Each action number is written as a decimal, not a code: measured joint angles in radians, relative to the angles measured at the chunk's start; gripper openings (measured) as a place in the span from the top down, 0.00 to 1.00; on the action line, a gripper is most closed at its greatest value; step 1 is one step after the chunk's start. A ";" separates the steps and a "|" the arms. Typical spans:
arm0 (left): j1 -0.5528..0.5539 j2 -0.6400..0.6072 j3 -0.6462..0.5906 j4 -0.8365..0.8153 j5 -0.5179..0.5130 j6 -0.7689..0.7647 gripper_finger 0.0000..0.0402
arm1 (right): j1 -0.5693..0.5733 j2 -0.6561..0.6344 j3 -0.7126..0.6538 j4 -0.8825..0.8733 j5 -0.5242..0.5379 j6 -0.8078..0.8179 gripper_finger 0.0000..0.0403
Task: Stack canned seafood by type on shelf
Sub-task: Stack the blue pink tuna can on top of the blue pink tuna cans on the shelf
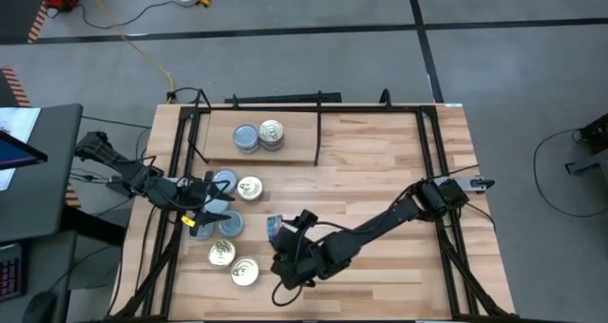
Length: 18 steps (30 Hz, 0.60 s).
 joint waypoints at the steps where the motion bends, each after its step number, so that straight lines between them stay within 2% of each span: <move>1: 0.000 0.000 0.000 0.009 -0.016 0.001 0.40 | -0.002 0.001 0.000 0.027 0.007 -0.010 0.18; 7: 0.000 -0.001 0.000 0.026 -0.044 0.006 0.40 | -0.033 0.072 0.000 0.190 0.013 -0.040 0.18; 13: 0.000 0.004 -0.001 0.010 -0.039 -0.008 0.40 | -0.022 0.084 0.000 0.145 0.030 0.013 0.18; 18: 0.000 0.008 -0.001 0.016 -0.065 -0.009 0.40 | -0.008 0.085 0.000 0.140 0.054 -0.058 0.18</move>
